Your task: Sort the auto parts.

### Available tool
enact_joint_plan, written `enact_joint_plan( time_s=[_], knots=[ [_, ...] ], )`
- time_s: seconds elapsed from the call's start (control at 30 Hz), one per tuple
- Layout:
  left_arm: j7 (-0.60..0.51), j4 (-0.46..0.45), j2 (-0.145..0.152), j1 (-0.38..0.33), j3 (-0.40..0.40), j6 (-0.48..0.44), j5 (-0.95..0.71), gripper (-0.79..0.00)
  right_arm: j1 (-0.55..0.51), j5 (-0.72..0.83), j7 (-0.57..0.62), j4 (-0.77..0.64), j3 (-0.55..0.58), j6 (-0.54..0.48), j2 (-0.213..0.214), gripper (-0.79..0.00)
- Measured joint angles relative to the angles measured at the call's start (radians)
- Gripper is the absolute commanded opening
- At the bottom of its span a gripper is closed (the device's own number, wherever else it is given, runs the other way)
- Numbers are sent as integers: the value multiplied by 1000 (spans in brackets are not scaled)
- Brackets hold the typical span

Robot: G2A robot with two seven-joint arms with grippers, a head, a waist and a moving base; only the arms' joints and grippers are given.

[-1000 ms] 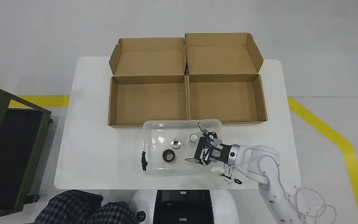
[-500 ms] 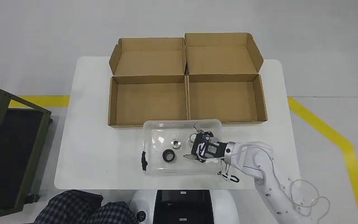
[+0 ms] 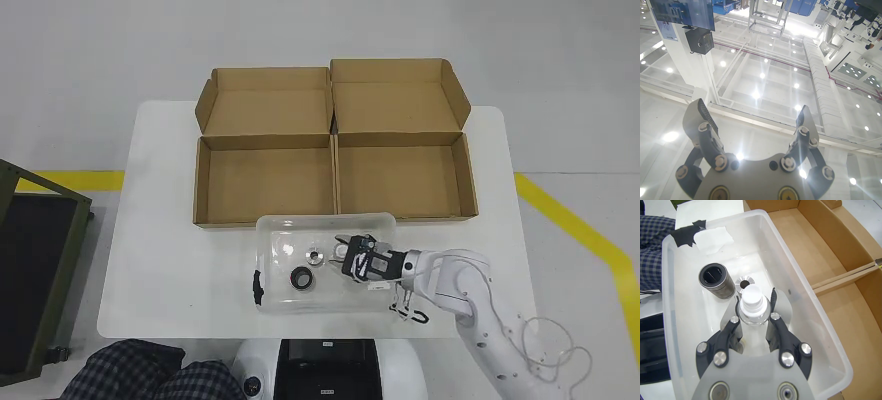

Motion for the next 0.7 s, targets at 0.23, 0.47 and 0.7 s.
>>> enact_joint_plan(
  time_s=[0.23, 0.47, 0.7],
  knots=[
    [0, 0, 0, 0, 0, 0, 0, 0, -24, 34, -66, -74, 60, -25, 14, -785],
    [0, 0, 0, 0, 0, 0, 0, 0, -44, 161, -244, -86, 125, -27, 19, -785],
    [0, 0, 0, 0, 0, 0, 0, 0, -24, 329, -343, -79, 159, 6, 18, -785]
  ],
)
